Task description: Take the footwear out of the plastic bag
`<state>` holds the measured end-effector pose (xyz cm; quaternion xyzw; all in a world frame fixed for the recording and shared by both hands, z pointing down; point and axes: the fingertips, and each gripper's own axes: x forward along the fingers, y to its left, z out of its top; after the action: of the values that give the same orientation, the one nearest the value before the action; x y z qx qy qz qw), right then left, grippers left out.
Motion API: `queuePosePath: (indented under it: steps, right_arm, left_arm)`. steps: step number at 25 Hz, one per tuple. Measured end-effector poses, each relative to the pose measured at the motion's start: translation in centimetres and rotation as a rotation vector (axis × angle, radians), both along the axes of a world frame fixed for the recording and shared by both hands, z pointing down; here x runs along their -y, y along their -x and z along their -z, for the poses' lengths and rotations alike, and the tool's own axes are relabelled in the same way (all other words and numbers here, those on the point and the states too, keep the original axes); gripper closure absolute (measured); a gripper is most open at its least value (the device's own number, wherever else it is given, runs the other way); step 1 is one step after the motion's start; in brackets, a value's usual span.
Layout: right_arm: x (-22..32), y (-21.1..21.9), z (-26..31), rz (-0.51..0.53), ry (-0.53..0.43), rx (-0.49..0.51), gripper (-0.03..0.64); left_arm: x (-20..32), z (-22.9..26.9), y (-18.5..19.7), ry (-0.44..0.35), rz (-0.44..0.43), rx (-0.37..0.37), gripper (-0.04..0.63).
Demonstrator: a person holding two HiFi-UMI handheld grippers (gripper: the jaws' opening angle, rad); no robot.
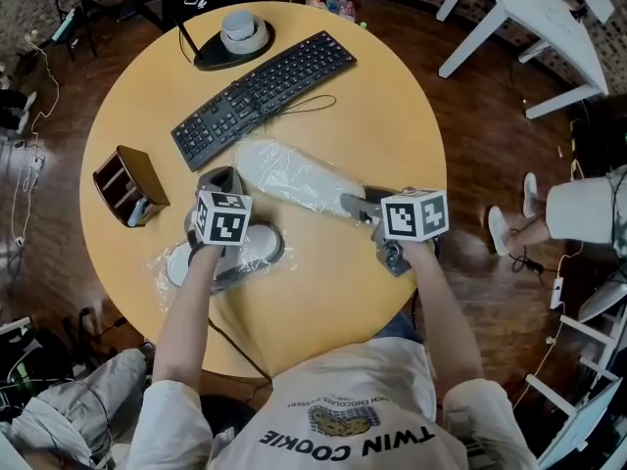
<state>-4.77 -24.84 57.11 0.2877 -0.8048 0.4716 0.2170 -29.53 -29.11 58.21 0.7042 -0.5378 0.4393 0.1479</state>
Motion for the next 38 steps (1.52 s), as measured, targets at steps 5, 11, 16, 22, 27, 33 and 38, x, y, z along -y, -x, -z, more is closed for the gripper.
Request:
queuePosePath:
  steps: [5,11,16,22,27,33,38]
  right_arm:
    - [-0.3,-0.1,0.7,-0.068,0.015,0.098,0.475]
    - [-0.5,-1.2,1.0,-0.142,-0.05,0.057,0.532]
    - [-1.1,-1.6,2.0,-0.145,-0.115,0.014,0.534]
    - [-2.0,-3.0,1.8,-0.173,-0.113,0.002,0.534]
    - [-2.6,-4.2,1.8,-0.189,-0.126,-0.02,0.534]
    - [-3.4,-6.0,1.6,-0.205,-0.161,-0.068,0.532]
    - [-4.0,-7.1,1.6,-0.218,-0.18,-0.093,0.532]
  left_arm:
    - [-0.1,0.0,0.2,-0.001,0.009,0.006,0.601]
    - [0.3,-0.1,-0.1,-0.006,0.002,0.04,0.603]
    - [0.1,0.0,0.0,-0.004,0.001,0.067,0.603]
    - [0.1,-0.1,-0.1,-0.001,0.0,0.09,0.603]
    - [0.1,-0.1,0.0,-0.001,0.011,0.096,0.603]
    - [0.1,-0.2,0.0,-0.002,0.013,0.113,0.603]
    - [0.1,-0.2,0.0,-0.001,0.027,0.117,0.603]
